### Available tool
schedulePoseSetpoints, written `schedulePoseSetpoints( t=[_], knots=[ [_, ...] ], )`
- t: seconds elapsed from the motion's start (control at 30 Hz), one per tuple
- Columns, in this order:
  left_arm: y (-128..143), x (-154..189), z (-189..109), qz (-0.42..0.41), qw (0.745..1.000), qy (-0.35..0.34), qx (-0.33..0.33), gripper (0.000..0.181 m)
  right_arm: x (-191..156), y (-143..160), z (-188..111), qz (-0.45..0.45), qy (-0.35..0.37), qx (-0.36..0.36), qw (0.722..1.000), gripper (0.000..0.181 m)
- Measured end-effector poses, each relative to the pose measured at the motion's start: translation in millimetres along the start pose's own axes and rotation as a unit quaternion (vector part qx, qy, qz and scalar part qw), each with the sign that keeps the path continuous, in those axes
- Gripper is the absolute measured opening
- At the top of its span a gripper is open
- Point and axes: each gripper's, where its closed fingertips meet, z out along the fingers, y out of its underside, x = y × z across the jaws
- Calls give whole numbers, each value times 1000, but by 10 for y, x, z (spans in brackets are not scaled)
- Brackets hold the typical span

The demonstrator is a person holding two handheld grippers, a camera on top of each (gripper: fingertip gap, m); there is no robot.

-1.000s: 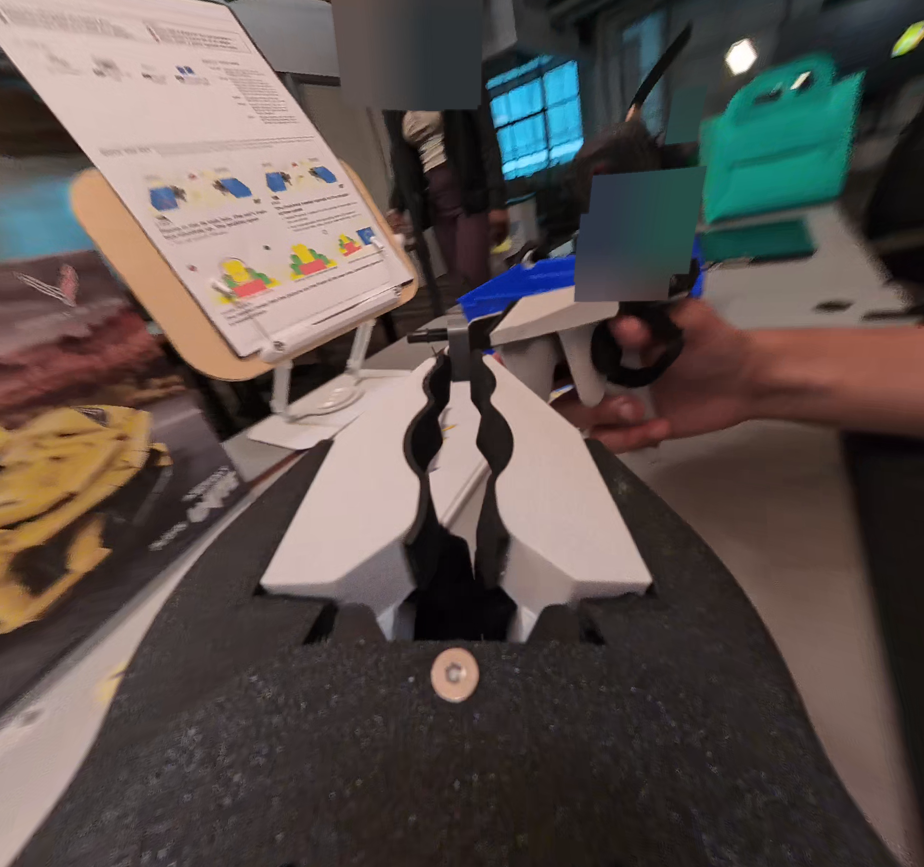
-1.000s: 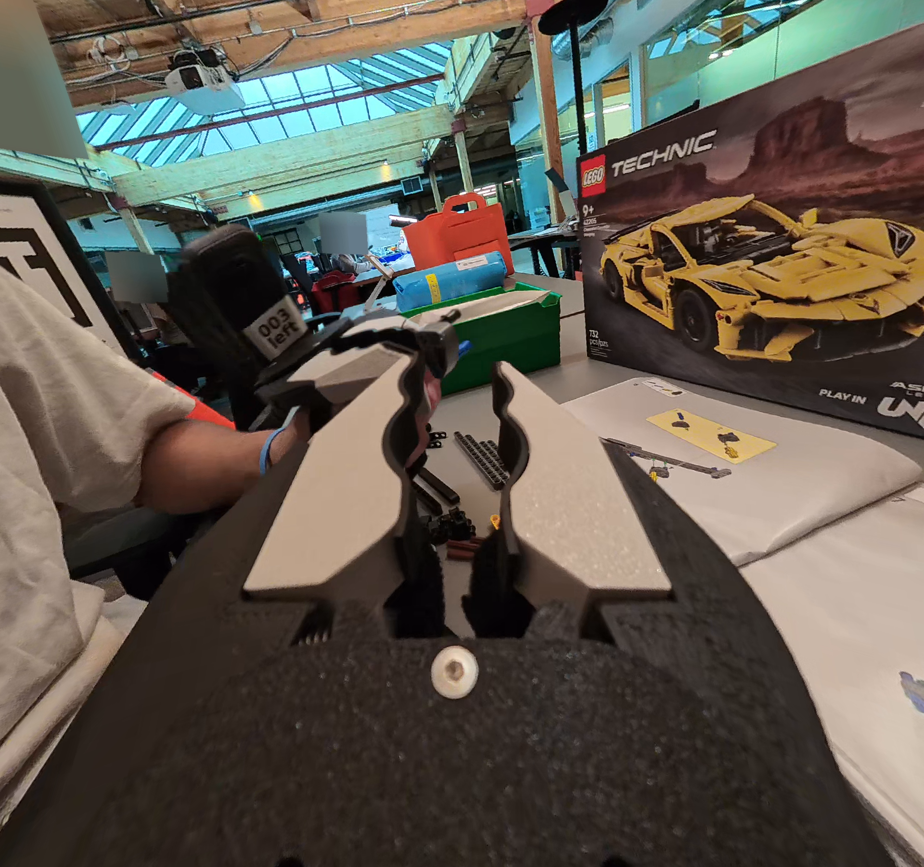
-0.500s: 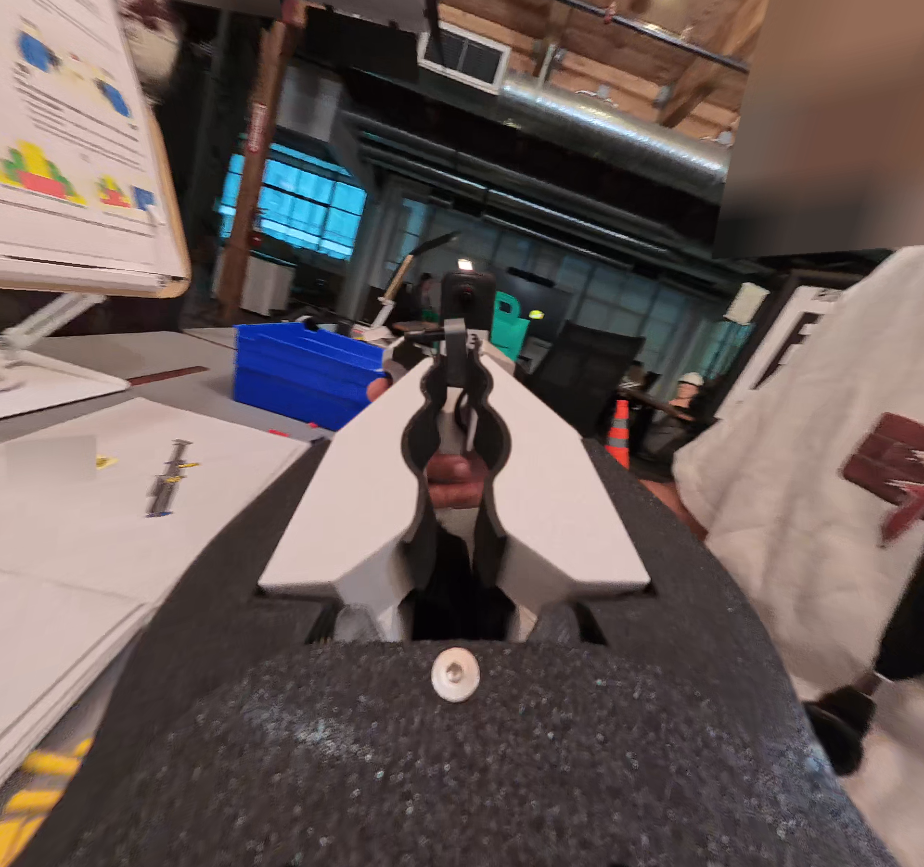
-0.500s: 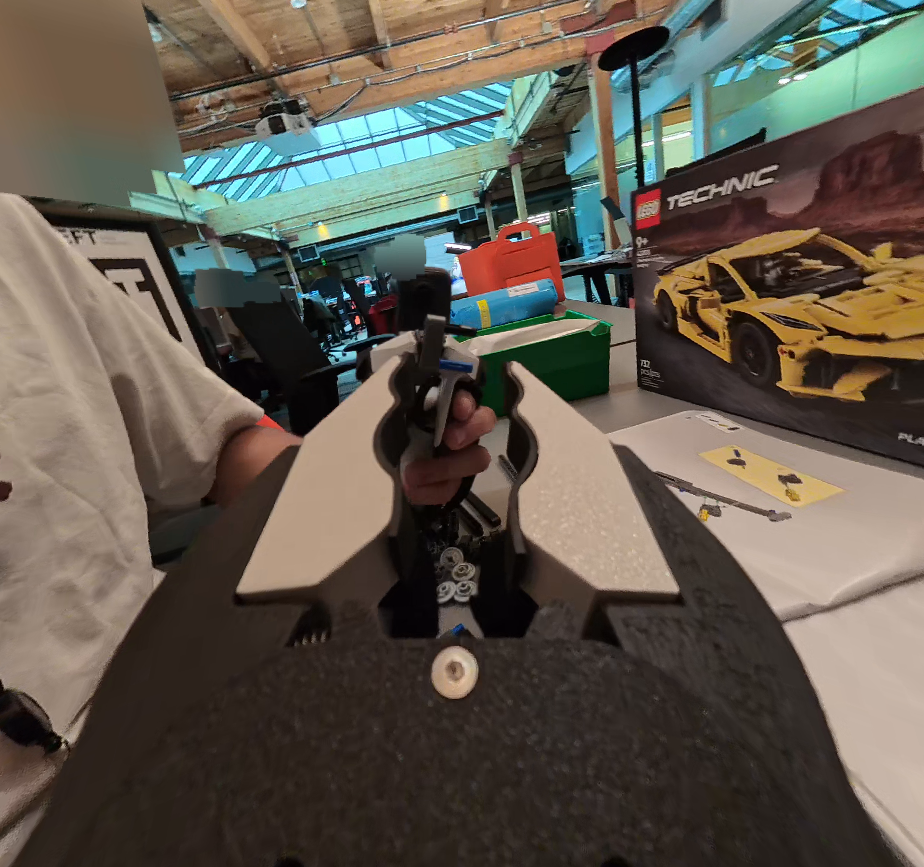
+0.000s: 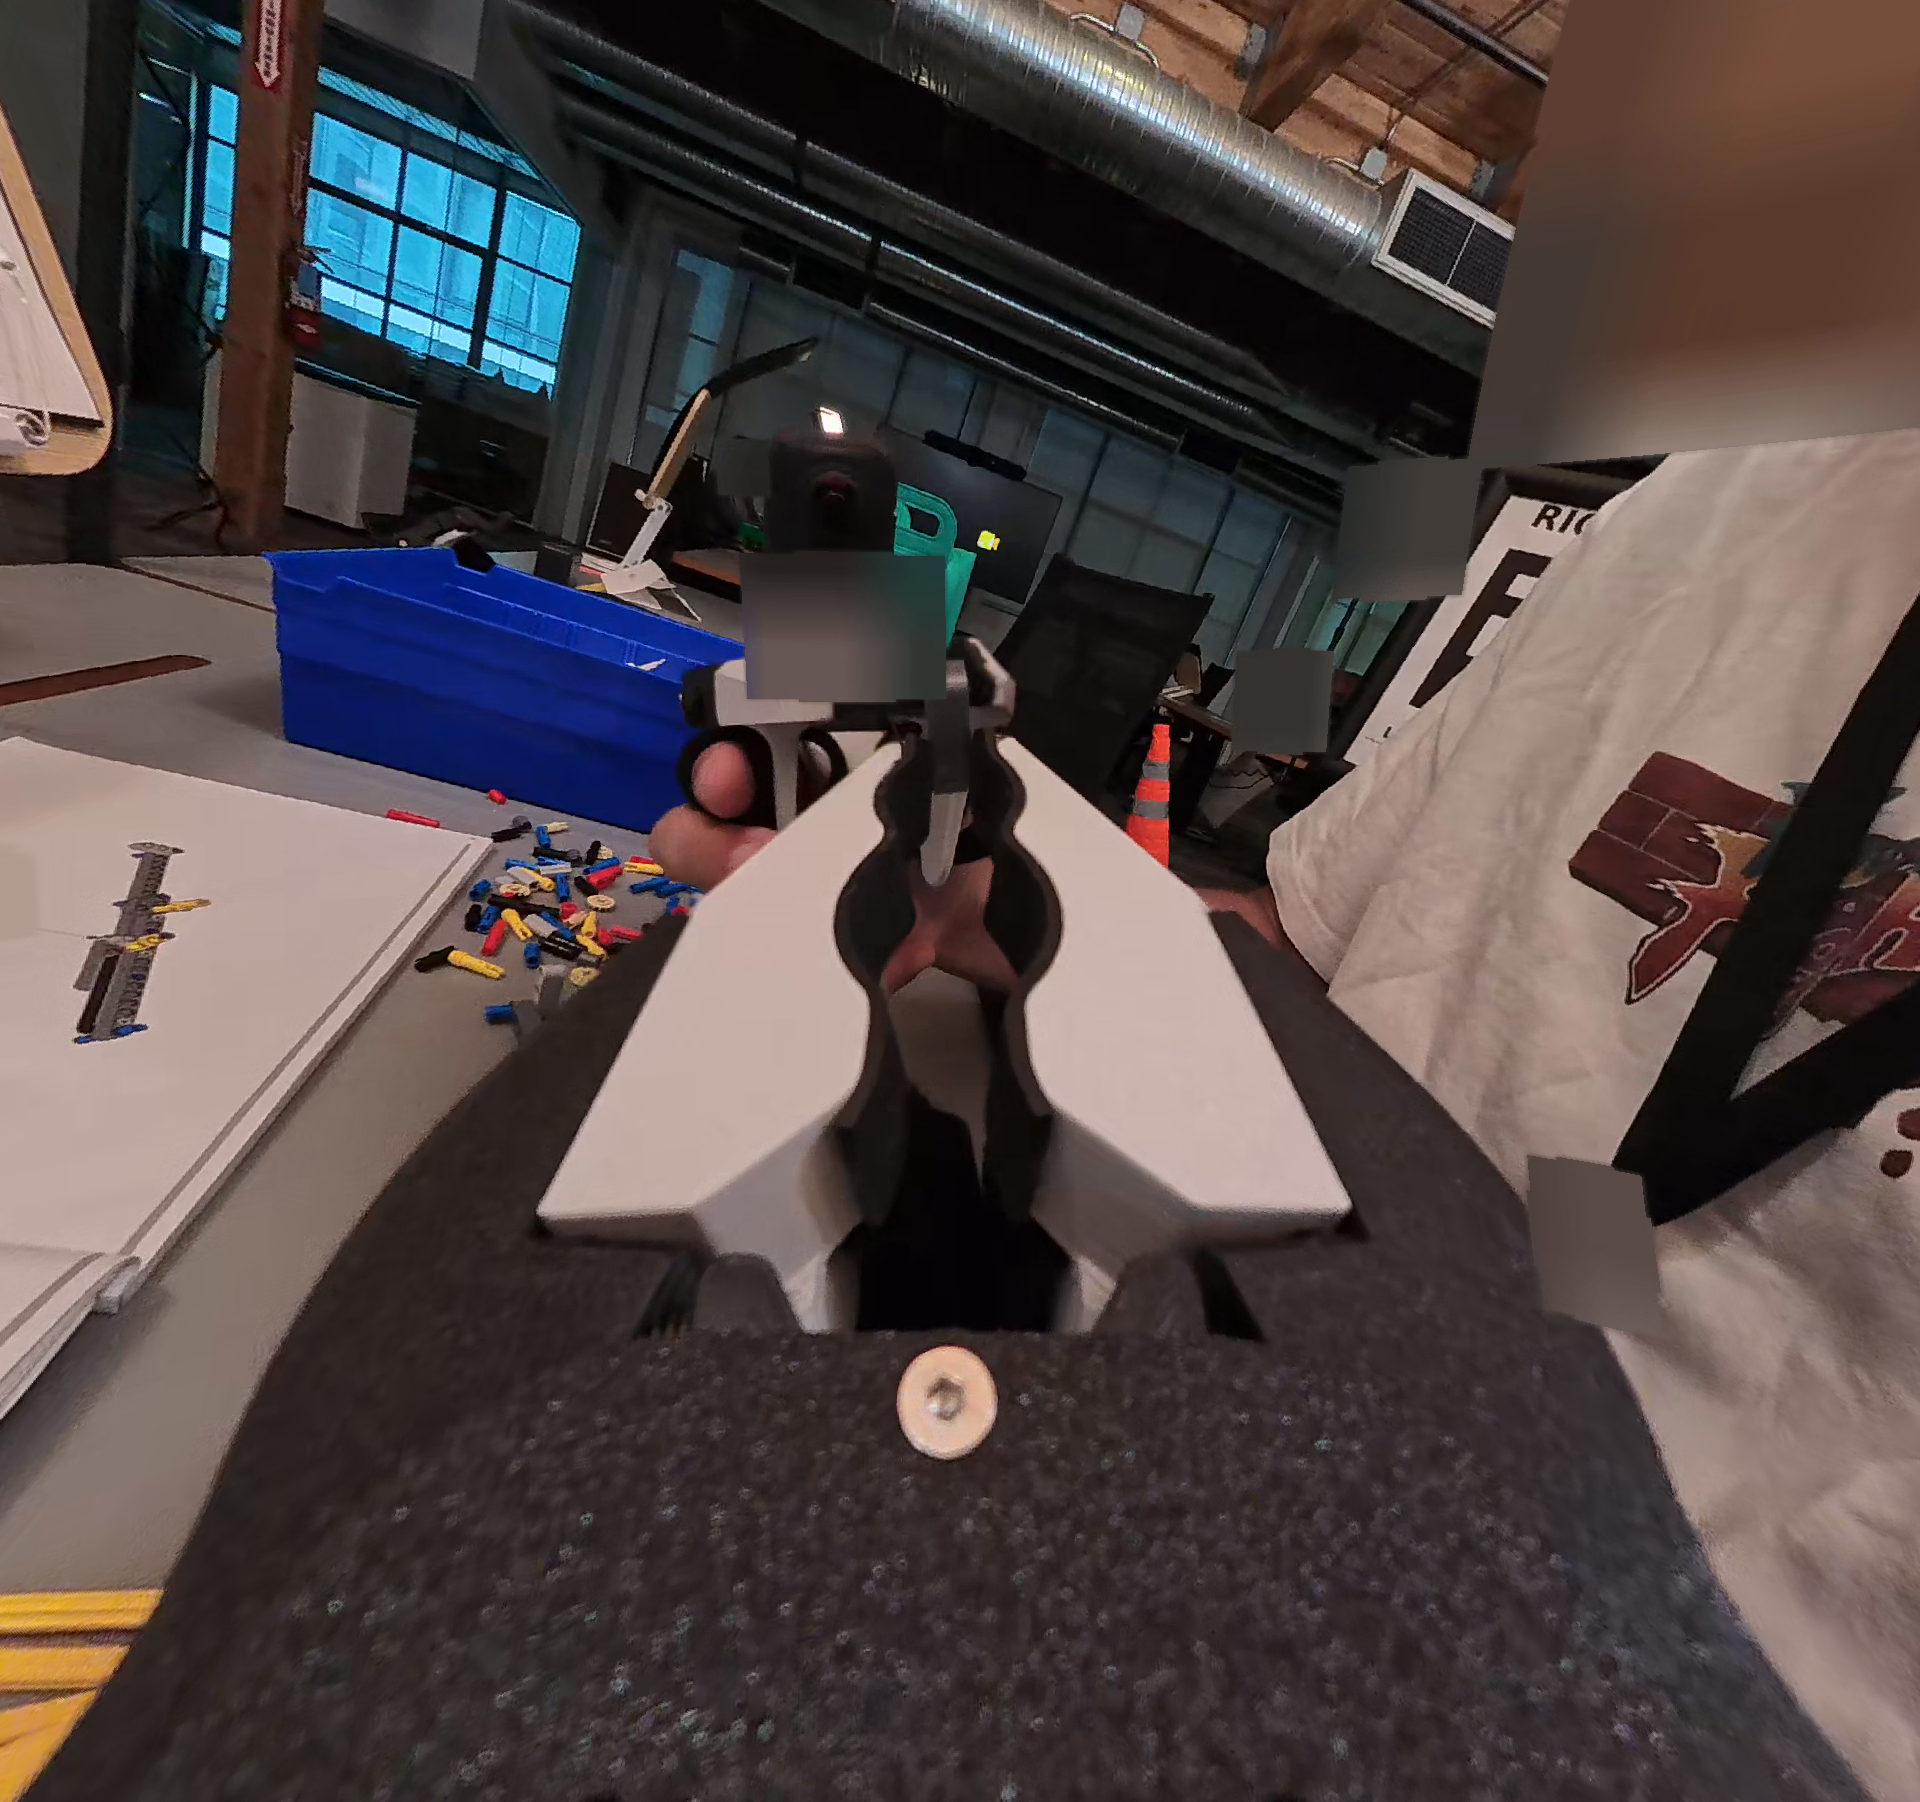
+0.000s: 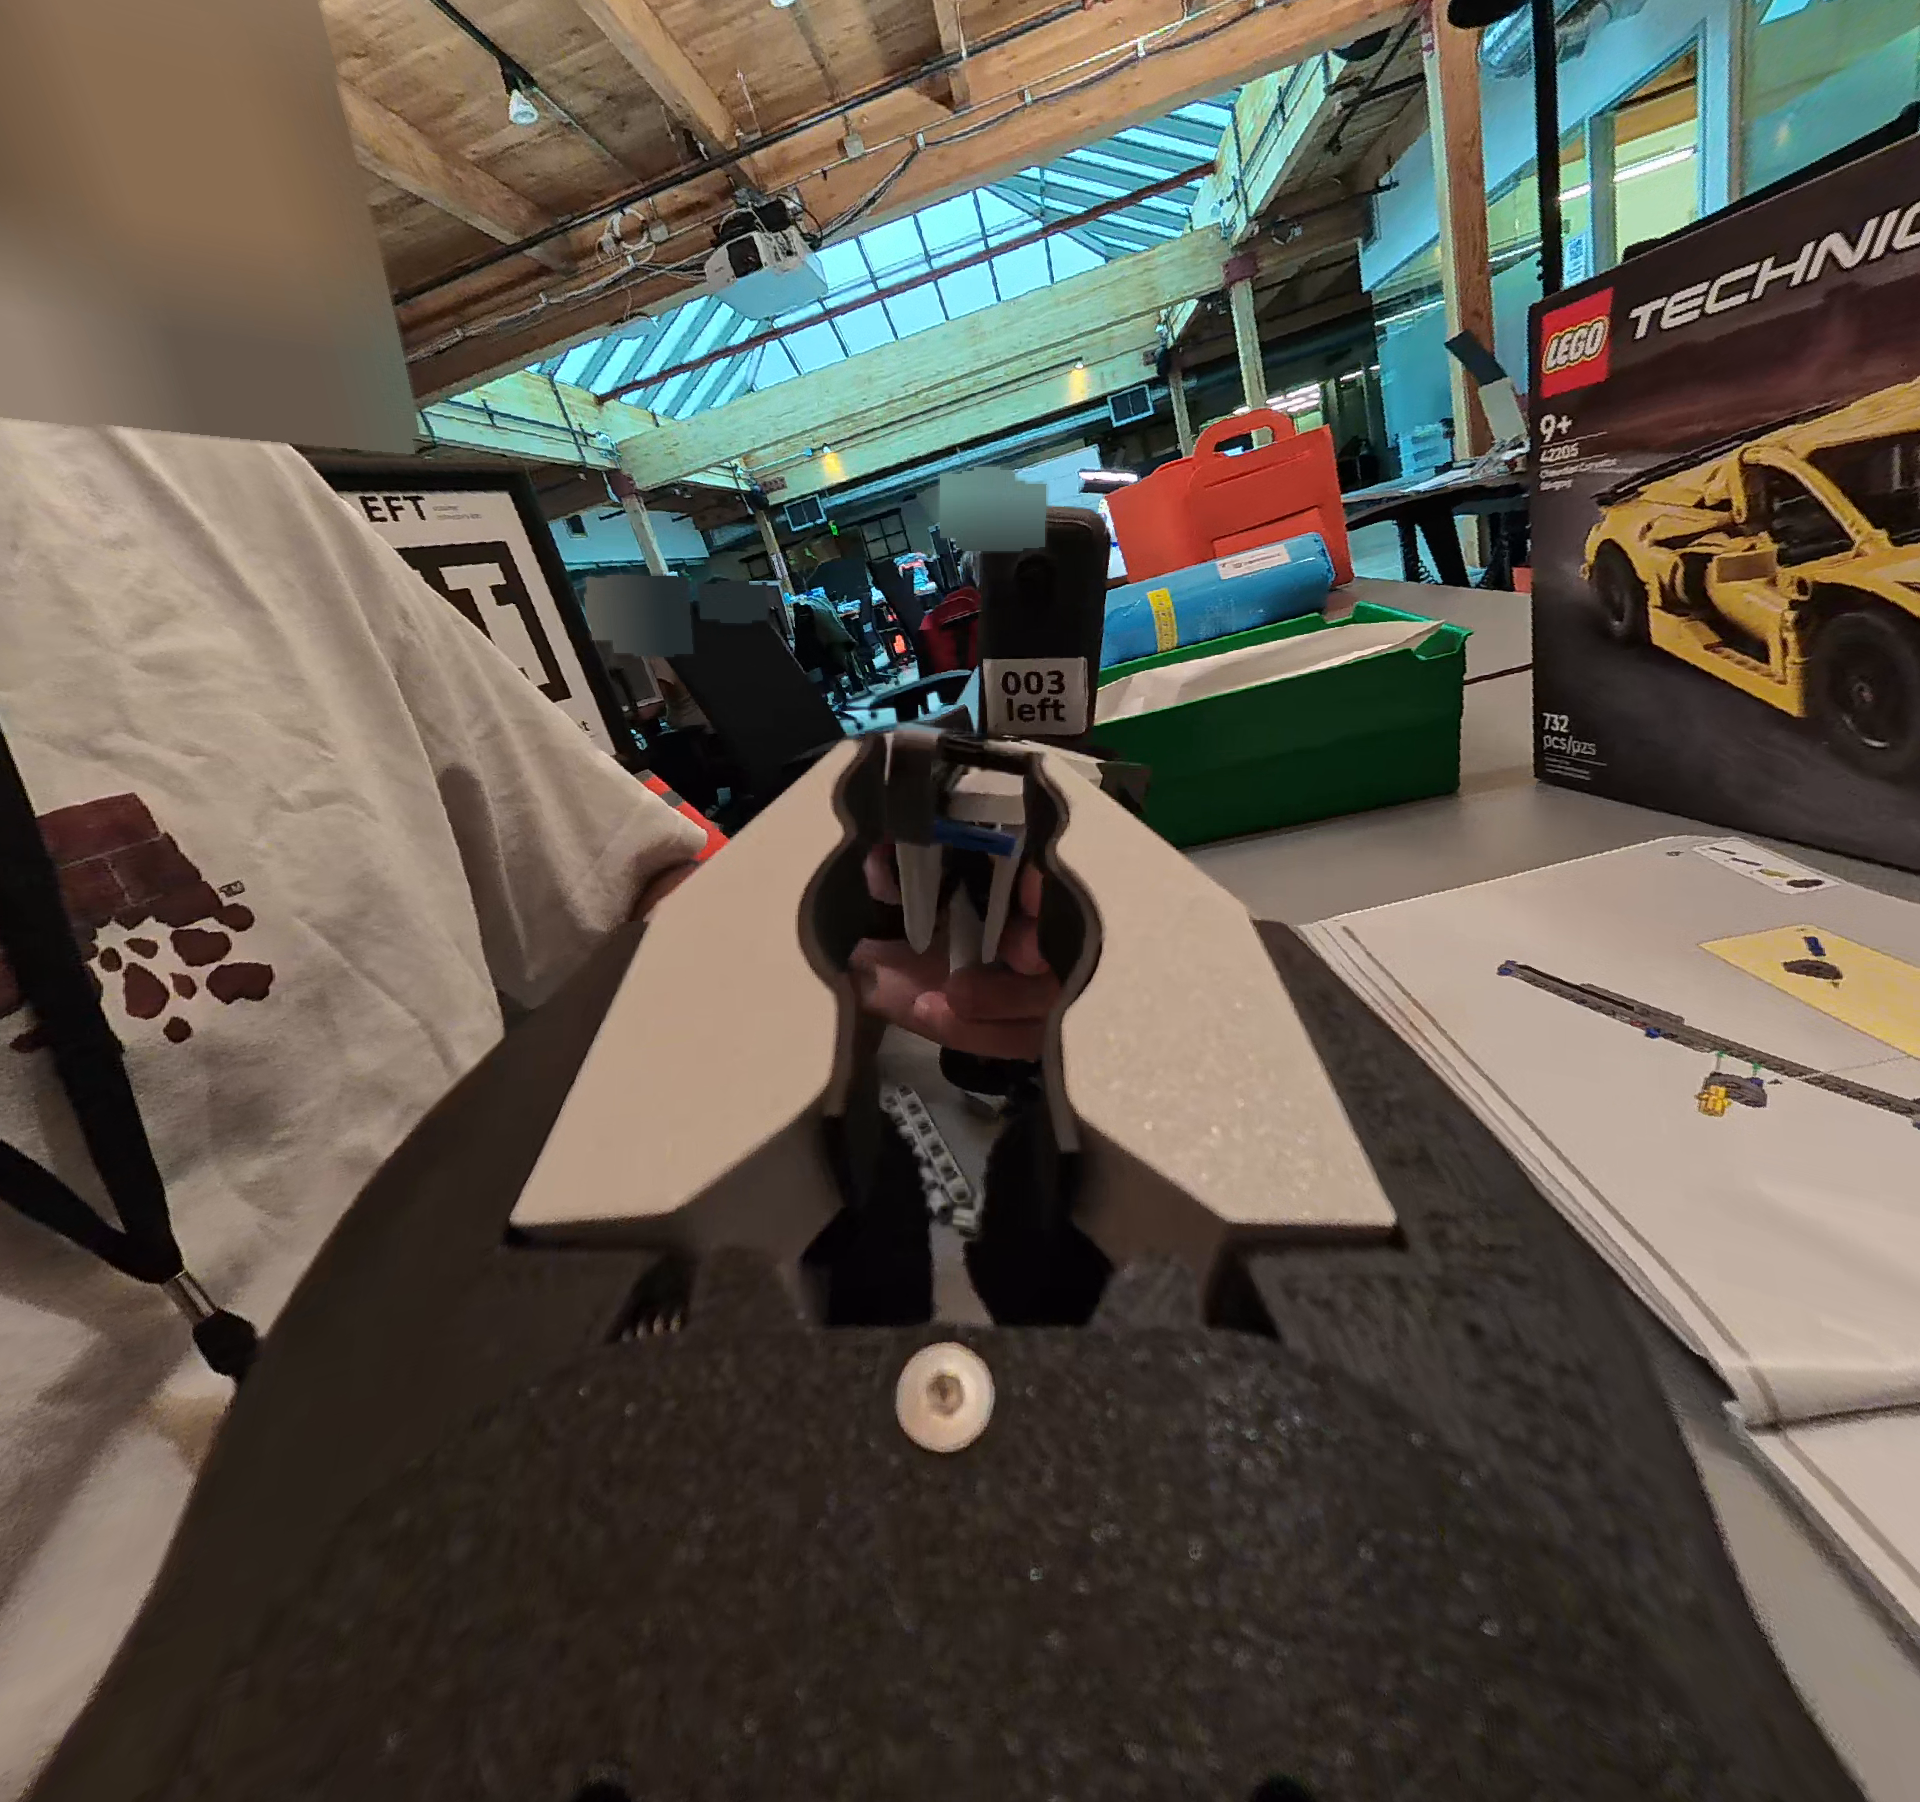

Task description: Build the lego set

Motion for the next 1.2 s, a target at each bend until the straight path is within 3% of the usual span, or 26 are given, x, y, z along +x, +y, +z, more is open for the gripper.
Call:
schedulePoseSetpoints(
  t=[0.3,0.57,0.93,1.2],
  knots=[
    [48,23,-1,-15,1000,12,-19,6,-18,21,6,22,-15,-1,1000,24],
    [65,-124,-14,4,999,-40,-26,7,121,33,2,-4,33,1,999,24],
    [124,-180,-18,7,998,-51,-41,10,180,20,-9,-9,55,9,998,24],
    [182,-186,-10,8,997,-52,-53,0,209,36,-28,-3,59,5,998,24]
  ],
)
